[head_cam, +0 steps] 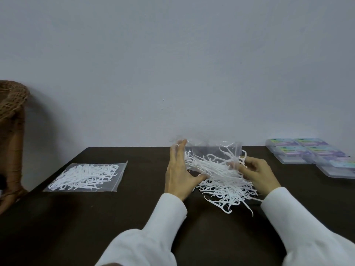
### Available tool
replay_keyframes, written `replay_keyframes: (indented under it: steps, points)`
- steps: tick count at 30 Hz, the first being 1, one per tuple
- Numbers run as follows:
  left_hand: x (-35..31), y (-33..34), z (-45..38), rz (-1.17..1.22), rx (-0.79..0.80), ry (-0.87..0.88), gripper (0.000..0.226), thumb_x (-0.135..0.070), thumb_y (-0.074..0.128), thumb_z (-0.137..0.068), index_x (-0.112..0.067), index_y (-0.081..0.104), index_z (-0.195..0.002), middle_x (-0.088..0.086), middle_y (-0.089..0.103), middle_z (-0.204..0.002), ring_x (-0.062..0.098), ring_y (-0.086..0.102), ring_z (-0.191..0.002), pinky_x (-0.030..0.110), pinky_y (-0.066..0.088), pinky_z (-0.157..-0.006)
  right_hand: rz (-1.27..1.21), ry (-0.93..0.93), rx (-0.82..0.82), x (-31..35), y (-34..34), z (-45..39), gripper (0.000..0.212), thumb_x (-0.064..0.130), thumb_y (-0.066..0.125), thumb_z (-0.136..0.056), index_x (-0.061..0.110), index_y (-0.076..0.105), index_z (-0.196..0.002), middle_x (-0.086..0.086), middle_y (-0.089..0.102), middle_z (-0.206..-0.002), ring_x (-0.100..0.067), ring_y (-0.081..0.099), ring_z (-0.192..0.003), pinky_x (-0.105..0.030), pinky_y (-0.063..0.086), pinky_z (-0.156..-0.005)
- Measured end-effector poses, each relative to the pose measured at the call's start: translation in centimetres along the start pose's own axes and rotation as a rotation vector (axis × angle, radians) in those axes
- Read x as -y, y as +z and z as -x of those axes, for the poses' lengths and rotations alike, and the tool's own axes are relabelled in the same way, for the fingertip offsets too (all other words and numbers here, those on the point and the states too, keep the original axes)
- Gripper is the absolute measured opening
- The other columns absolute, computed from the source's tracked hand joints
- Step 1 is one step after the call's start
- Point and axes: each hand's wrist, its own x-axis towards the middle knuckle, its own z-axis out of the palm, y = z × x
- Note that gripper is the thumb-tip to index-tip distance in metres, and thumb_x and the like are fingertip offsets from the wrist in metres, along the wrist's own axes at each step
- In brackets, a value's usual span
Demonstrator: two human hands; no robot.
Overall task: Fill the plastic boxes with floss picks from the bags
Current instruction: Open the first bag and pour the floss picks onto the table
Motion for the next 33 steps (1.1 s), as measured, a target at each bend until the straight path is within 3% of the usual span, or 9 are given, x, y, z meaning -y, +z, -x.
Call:
replay_keyframes:
  steps: [3, 7, 10, 15, 18, 21, 23, 26, 33]
  points:
    - [-0.4, 0.5, 0.5, -0.036, -0.013, -0.007, 0.102, -0.031, 0.088, -0.059, -0.027, 0.03, -0.143, -0.006, 0.021, -0.15, 0.017, 0.036, -0.135, 0.032, 0.037, -0.107, -0.009, -0.025, -0.003, 0.1, 0.1, 0.1, 0.007, 0.024, 0.067, -0.083, 0.025, 0.073, -0.083, -0.005, 0.055, -0.058, -0.017, 0.038, -0.057, -0.017, 0.036, -0.053]
    - [-0.3, 0.6, 0.6, -0.002, -0.092, -0.049, 0.093, -0.035, 0.086, -0.062, -0.024, 0.036, -0.14, -0.007, 0.028, -0.146, 0.015, 0.046, -0.124, 0.03, 0.044, -0.1, -0.02, -0.045, -0.002, 0.4, 0.1, 0.2, 0.012, 0.026, 0.063, -0.085, 0.022, 0.073, -0.091, -0.017, 0.066, -0.076, -0.019, 0.05, -0.065, -0.027, 0.045, -0.062]
    - [-0.4, 0.6, 0.7, 0.038, -0.11, -0.091, 0.09, -0.034, 0.085, -0.063, -0.023, 0.038, -0.138, -0.004, 0.031, -0.144, 0.015, 0.048, -0.121, 0.021, 0.041, -0.096, -0.091, -0.045, -0.032, 1.0, 0.1, 0.4, 0.008, 0.021, 0.06, -0.086, 0.018, 0.068, -0.087, 0.005, 0.058, -0.059, -0.003, 0.047, -0.053, -0.012, 0.042, -0.052]
    - [-0.2, 0.5, 0.5, 0.101, -0.129, -0.165, 0.093, -0.036, 0.086, -0.059, -0.024, 0.039, -0.138, -0.003, 0.029, -0.146, 0.017, 0.047, -0.122, 0.025, 0.044, -0.098, -0.138, -0.033, -0.102, 1.2, 0.0, 0.5, 0.013, 0.018, 0.058, -0.088, 0.021, 0.066, -0.078, 0.011, 0.058, -0.057, -0.005, 0.044, -0.054, -0.011, 0.04, -0.05]
    - [-0.2, 0.3, 0.4, 0.121, -0.15, -0.188, 0.089, -0.03, 0.086, -0.062, -0.022, 0.04, -0.138, -0.005, 0.029, -0.144, 0.018, 0.047, -0.122, 0.034, 0.046, -0.101, -0.215, -0.025, -0.122, 1.4, 0.0, 0.5, 0.015, 0.018, 0.055, -0.09, 0.013, 0.069, -0.091, 0.009, 0.067, -0.077, -0.004, 0.041, -0.055, -0.009, 0.04, -0.051]
    - [-0.2, 0.2, 0.2, 0.14, -0.168, -0.199, 0.086, -0.023, 0.085, -0.065, -0.019, 0.04, -0.138, -0.003, 0.03, -0.143, 0.015, 0.046, -0.12, 0.022, 0.042, -0.099, -0.267, 0.022, -0.137, 1.0, -0.2, 0.3, 0.016, 0.019, 0.053, -0.092, 0.014, 0.069, -0.091, 0.016, 0.063, -0.061, -0.006, 0.043, -0.054, -0.014, 0.043, -0.057]
    - [0.1, 0.2, 0.1, 0.147, -0.179, -0.213, 0.085, -0.023, 0.085, -0.065, -0.018, 0.041, -0.138, 0.0, 0.031, -0.144, 0.013, 0.046, -0.118, 0.015, 0.039, -0.093, -0.324, 0.075, -0.142, 0.8, -0.2, 0.2, 0.016, 0.018, 0.054, -0.092, 0.011, 0.068, -0.091, 0.014, 0.062, -0.054, -0.017, 0.051, -0.061, -0.024, 0.048, -0.066]
    - [0.6, 0.2, -0.1, 0.16, -0.207, -0.24, 0.087, -0.025, 0.085, -0.064, -0.017, 0.041, -0.138, 0.002, 0.03, -0.146, 0.018, 0.046, -0.123, 0.016, 0.039, -0.093, -0.512, 0.151, -0.151, 1.0, -0.2, 0.2, 0.014, 0.01, 0.052, -0.092, 0.003, 0.064, -0.091, -0.001, 0.071, -0.075, -0.016, 0.069, -0.065, -0.017, 0.054, -0.06]
    - [1.4, -0.4, -0.7, 0.193, -0.288, -0.286, 0.087, -0.025, 0.085, -0.066, -0.014, 0.041, -0.139, 0.003, 0.032, -0.145, 0.02, 0.042, -0.128, 0.021, 0.033, -0.099, -0.666, 0.242, -0.155, 1.0, -0.4, 0.0, 0.013, 0.006, 0.049, -0.093, 0.002, 0.061, -0.088, -0.012, 0.07, -0.078, -0.017, 0.071, -0.067, -0.021, 0.058, -0.062]
